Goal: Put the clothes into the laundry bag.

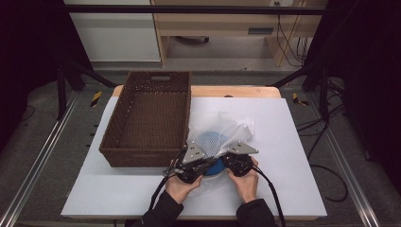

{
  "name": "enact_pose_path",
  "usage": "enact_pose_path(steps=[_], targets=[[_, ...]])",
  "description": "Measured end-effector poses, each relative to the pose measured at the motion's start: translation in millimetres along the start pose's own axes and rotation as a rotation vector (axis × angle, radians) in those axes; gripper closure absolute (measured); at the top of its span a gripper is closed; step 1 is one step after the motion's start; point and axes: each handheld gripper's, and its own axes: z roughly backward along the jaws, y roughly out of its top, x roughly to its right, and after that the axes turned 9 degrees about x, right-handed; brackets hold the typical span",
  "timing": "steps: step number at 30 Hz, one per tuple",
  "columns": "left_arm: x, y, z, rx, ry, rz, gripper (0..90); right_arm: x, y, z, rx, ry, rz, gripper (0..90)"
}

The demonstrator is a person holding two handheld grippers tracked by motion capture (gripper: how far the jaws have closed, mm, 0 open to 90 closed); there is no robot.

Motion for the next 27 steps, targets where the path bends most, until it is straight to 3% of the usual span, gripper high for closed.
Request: enact_pose_path(steps=[3,5,9,11,13,15,19,23,27], targets=[[-3.8,-3.2,-1.0,-0.003,0.003,0.018,88.9,0.1,2.6,12.1,0.009,0.033,0.006,70.5],[-5.0,-5.1,-1.5,-0.005,0.003,0.019,88.9,1.1,4.6,26.9,0.019,0.060,-0.016,64.3],[-3.4,-7.9,-5.0,-0.016,-0.005,0.016,88.9,5.9,4.4,62.0,0.087,0.117,-0.047,61.7],[-1.0,-8.3,-7.1,-0.025,0.001,0.003,88.9,9.0,2.2,74.7,0.093,0.108,-0.037,61.2],[-0.9,-8.9,-8.3,-0.027,0.001,0.003,88.9,14.6,-3.7,83.2,0.074,0.058,-0.019,59.9],[-2.4,-9.8,-9.6,-0.032,0.002,0.009,88.9,20.6,-8.4,88.3,0.092,0.066,-0.051,60.3],[-2.9,-10.7,-10.6,-0.033,0.003,0.015,88.9,25.9,-21.3,86.4,0.032,0.010,-0.032,61.0],[-4.0,-11.2,-12.7,-0.040,0.004,0.016,88.9,19.8,-34.2,71.1,-0.044,0.036,-0.033,59.8],[-3.4,-11.6,-14.0,-0.043,0.004,0.016,88.9,16.7,-33.9,62.5,-0.121,0.005,-0.004,68.2]])
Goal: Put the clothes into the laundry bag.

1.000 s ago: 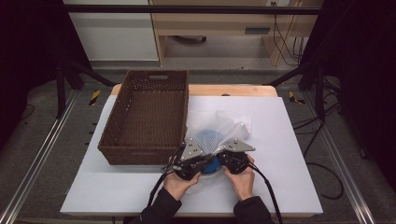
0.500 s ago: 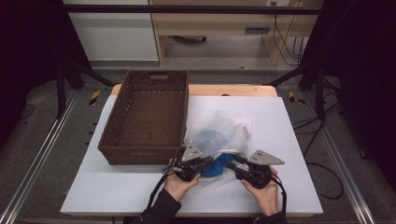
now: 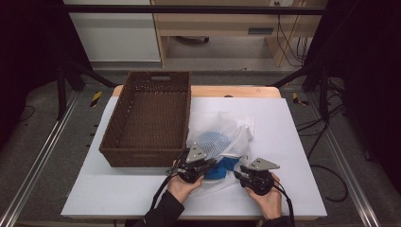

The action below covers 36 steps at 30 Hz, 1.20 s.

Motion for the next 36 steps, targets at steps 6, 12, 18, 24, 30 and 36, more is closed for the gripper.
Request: enact_pose_path(steps=[6,12,18,24,30,36], targets=[[-2.6,1.1,2.4,0.003,0.006,0.001,88.9,1.4,0.3,2.9,-0.018,0.002,-0.022,90.0],[-1.7,0.3,1.1,-0.003,0.002,-0.002,88.9,9.8,-3.7,31.8,0.028,0.003,-0.041,90.0],[0.7,-1.0,-1.8,-0.013,-0.007,-0.006,88.9,15.0,-16.9,38.3,-0.015,-0.005,-0.072,90.0],[1.3,-1.2,-1.1,-0.007,-0.012,-0.004,88.9,8.7,-3.9,46.4,0.055,0.000,-0.046,76.1],[-0.1,0.1,1.0,0.007,0.002,-0.002,88.8,-14.2,22.9,26.3,0.158,0.123,-0.022,47.8],[-3.8,3.2,7.2,0.027,0.007,0.006,88.9,-29.2,33.2,-20.0,0.070,0.098,0.028,33.6]])
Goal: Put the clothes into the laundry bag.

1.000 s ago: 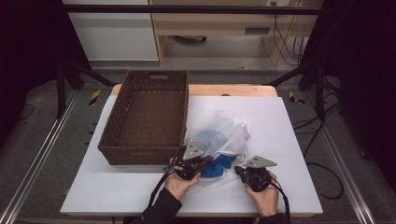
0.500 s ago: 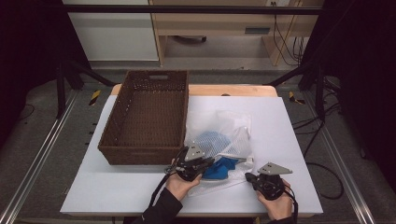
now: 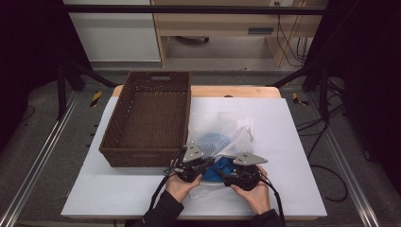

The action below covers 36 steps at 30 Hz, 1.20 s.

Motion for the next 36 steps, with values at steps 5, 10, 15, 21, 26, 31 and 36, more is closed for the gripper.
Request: enact_pose_path(steps=[5,10,15,21,26,31,36], targets=[[1.1,0.9,0.6,0.003,-0.007,-0.004,88.9,1.8,-8.0,-20.3,-0.072,-0.017,-0.021,60.9],[4.3,1.8,3.2,0.023,-0.019,0.002,88.9,2.4,-4.1,-17.2,-0.039,-0.022,-0.034,83.0],[9.9,5.8,8.5,0.050,-0.042,0.004,88.9,8.2,6.1,-8.7,0.155,-0.074,-0.070,82.9],[14.4,5.7,8.5,0.043,-0.051,-0.009,88.9,15.5,-1.6,-28.9,0.071,-0.183,-0.075,82.4],[7.5,1.8,5.4,0.032,-0.035,0.008,88.8,18.2,-2.4,-26.6,0.031,-0.154,-0.086,67.0],[1.9,0.9,4.5,0.027,-0.023,0.019,88.8,14.5,1.2,4.9,0.068,-0.032,-0.107,47.1],[0.7,1.7,3.5,0.022,-0.019,0.015,88.8,3.2,5.9,31.0,0.108,0.040,-0.074,59.6]])
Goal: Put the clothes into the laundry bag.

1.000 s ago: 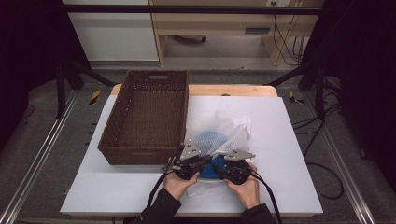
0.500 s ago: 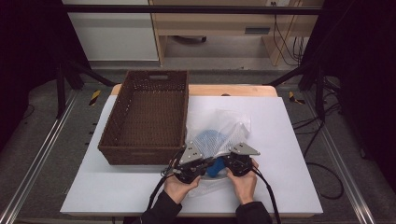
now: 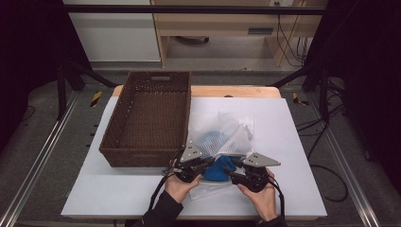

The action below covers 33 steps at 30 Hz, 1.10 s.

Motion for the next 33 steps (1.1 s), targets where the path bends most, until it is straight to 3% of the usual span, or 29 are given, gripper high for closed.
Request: enact_pose_path(steps=[3,6,8,12,15,17,18,20,24,28,33], targets=[[0.9,0.9,-0.1,0.003,0.001,0.002,88.9,-4.4,-3.9,-9.7,-0.051,0.001,0.027,67.3],[0.4,1.1,1.0,0.004,0.001,-0.001,88.9,-7.4,-15.2,-28.2,-0.115,0.022,0.019,69.1],[-0.2,0.7,1.4,0.005,0.000,0.002,88.8,-11.8,-19.9,-38.0,-0.123,0.037,0.034,69.5],[2.2,0.6,1.5,0.010,-0.006,0.001,88.8,-21.3,-19.8,-52.0,-0.136,0.061,0.035,62.6],[3.8,0.9,2.8,0.015,-0.006,-0.004,88.8,-29.6,-20.6,-63.1,-0.151,0.049,0.072,58.5],[3.2,0.9,5.0,0.018,-0.003,-0.005,88.8,-33.9,-21.1,-65.5,-0.153,0.020,0.119,66.9],[2.8,0.9,5.6,0.021,0.000,-0.003,88.9,-34.0,-21.3,-65.1,-0.152,-0.012,0.128,79.2],[0.9,0.8,7.8,0.023,0.003,-0.001,88.9,-30.8,-21.0,-64.8,-0.153,-0.036,0.127,88.3],[-1.7,0.7,10.4,0.031,0.006,0.005,88.9,-25.9,-18.7,-63.4,-0.148,-0.030,0.098,89.4],[-0.6,0.2,10.1,0.040,-0.001,0.007,88.9,-10.6,-10.5,-58.0,-0.052,-0.079,0.053,89.5],[5.1,-1.0,8.5,0.040,-0.015,-0.007,88.9,5.3,-6.4,-72.5,-0.027,-0.138,0.036,89.4]])
